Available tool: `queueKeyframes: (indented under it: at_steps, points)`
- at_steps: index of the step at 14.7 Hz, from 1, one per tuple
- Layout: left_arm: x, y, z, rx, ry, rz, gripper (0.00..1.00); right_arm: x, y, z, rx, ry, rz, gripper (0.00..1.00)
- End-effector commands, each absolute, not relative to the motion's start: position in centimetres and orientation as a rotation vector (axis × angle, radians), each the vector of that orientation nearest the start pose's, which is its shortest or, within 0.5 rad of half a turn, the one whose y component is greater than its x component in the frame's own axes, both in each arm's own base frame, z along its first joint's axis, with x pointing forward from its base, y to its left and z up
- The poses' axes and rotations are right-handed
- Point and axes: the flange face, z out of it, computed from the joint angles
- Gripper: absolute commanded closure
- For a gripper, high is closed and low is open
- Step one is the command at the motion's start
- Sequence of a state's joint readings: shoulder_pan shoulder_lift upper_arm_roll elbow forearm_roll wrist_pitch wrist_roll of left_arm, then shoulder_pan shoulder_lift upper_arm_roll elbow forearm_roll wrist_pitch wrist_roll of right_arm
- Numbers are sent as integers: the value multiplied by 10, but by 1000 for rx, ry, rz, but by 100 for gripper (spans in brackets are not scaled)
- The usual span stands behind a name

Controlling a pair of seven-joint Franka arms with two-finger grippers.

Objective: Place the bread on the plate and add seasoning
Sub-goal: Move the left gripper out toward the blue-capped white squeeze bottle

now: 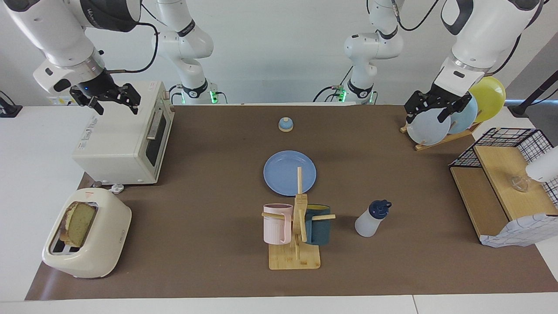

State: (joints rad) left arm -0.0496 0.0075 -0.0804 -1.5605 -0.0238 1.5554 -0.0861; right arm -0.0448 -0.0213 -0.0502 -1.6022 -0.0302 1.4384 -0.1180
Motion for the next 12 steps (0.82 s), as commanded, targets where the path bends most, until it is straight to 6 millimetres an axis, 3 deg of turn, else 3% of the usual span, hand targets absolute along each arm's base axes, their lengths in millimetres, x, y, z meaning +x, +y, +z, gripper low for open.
queueKeyframes:
  at_steps: [1, 6, 8, 12]
  points:
    - [538, -88, 620, -3153, 120, -12, 0, 529, -56, 614, -3126, -48, 197, 0]
    - [521, -99, 591, -3162, 147, -46, 0, 528, -61, 613, -3126, -28, 201, 0]
    - [504, -120, 571, -3165, 205, -155, 0, 528, -62, 614, -3126, -43, 192, 0]
    - [469, -139, 529, -3182, 105, -409, 0, 557, -77, 614, -3261, -227, -116, 0]
